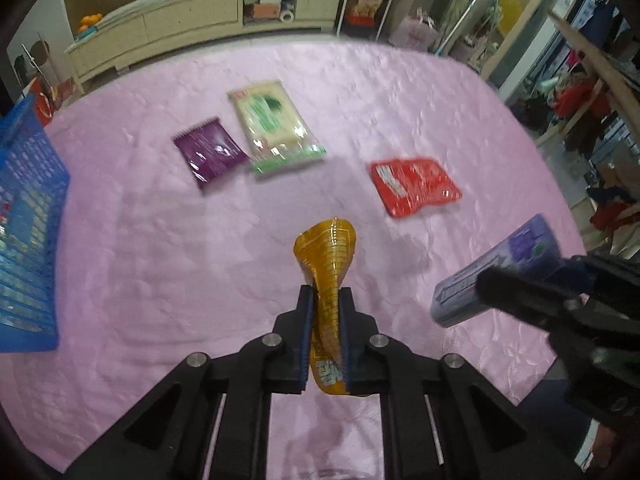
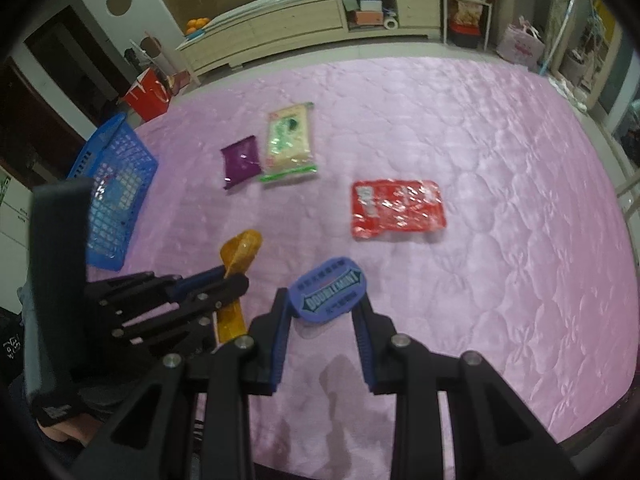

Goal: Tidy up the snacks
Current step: 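Carry the yellow bag with the left gripper while the right gripper carries the gum box to the basket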

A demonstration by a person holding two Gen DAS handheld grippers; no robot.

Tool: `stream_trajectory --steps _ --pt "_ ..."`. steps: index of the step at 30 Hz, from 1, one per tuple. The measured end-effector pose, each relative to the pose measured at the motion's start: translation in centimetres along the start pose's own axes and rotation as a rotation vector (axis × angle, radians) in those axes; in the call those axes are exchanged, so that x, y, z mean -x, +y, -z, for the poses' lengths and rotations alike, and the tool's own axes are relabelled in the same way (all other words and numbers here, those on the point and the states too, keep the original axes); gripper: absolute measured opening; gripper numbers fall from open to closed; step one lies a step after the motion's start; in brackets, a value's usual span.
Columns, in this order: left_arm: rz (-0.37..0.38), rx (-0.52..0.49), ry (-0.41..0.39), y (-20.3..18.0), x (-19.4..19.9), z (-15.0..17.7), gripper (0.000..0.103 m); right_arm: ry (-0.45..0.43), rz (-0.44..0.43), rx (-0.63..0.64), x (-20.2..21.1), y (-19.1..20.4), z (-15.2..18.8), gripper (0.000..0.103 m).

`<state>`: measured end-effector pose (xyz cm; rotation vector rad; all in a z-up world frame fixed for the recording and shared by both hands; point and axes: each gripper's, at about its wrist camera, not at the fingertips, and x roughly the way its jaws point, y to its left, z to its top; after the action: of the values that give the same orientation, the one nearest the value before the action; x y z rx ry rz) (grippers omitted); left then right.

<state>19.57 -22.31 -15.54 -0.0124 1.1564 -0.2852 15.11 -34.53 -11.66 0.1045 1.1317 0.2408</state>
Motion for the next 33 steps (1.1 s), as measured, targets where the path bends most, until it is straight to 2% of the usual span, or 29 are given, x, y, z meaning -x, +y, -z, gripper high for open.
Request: stream_trajectory --steps 8,20,28,33 --pt "-0.008 0.021 -0.109 3.9 5.8 -0.3 0.010 -0.042 -0.020 0.066 1.4 5.9 -1.4 0.035" --pt "-0.061 0.099 -0.250 14.4 15.2 1.2 0.010 -0.104 -0.103 0.197 2.1 17.2 -4.2 0.035" --pt "-0.114 0.133 -0.292 21.1 19.4 2.4 0.010 -0.114 -0.164 0.292 1.0 24.5 -5.6 0.035" --pt "-0.120 0.171 -0.282 25.6 19.9 2.8 0.010 -0.108 -0.188 0.332 -0.3 27.8 -6.5 0.035"
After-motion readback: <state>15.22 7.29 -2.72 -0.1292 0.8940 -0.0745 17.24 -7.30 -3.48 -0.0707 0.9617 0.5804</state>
